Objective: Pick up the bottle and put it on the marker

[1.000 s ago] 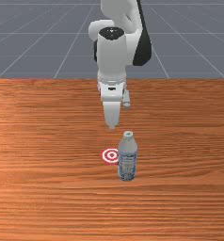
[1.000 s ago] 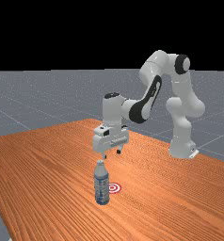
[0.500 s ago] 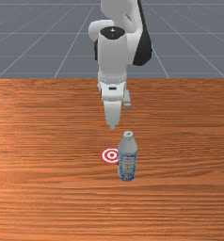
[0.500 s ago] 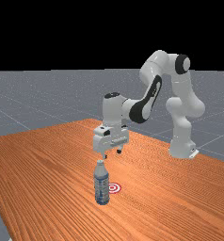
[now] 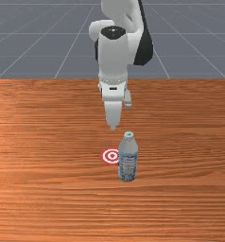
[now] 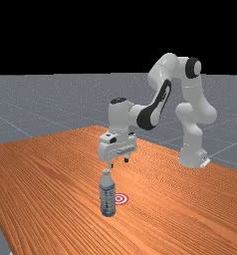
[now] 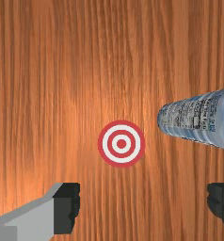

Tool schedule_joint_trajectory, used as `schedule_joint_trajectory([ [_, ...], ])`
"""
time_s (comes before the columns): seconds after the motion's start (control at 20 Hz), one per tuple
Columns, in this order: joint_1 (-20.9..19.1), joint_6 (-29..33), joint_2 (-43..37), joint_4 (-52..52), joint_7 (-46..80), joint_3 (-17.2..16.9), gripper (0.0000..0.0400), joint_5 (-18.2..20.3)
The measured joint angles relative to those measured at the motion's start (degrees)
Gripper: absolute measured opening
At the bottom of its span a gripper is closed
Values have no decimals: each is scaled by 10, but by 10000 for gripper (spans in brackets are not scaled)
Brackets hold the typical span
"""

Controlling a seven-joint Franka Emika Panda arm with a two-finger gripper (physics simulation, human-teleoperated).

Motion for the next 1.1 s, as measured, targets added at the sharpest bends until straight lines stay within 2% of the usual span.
schedule_joint_trajectory([
  [0.35,0,-5,2,3,1,-1,400,-2],
  [0.5,9,-4,6,9,20,-10,400,-24],
  [0.55,1,48,0,-12,4,-3,400,-5],
  [0.65,1,89,-19,-37,4,-3,400,-6],
  [0.75,1,61,-30,-28,4,-3,400,-6],
  [0.85,0,-10,-21,10,-5,-1,400,-5],
  [0.95,0,-12,-22,10,-1,-1,400,-1],
  [1.05,16,-25,-5,38,34,-15,400,-45],
  [1.1,19,-32,7,57,38,-18,400,-50],
])
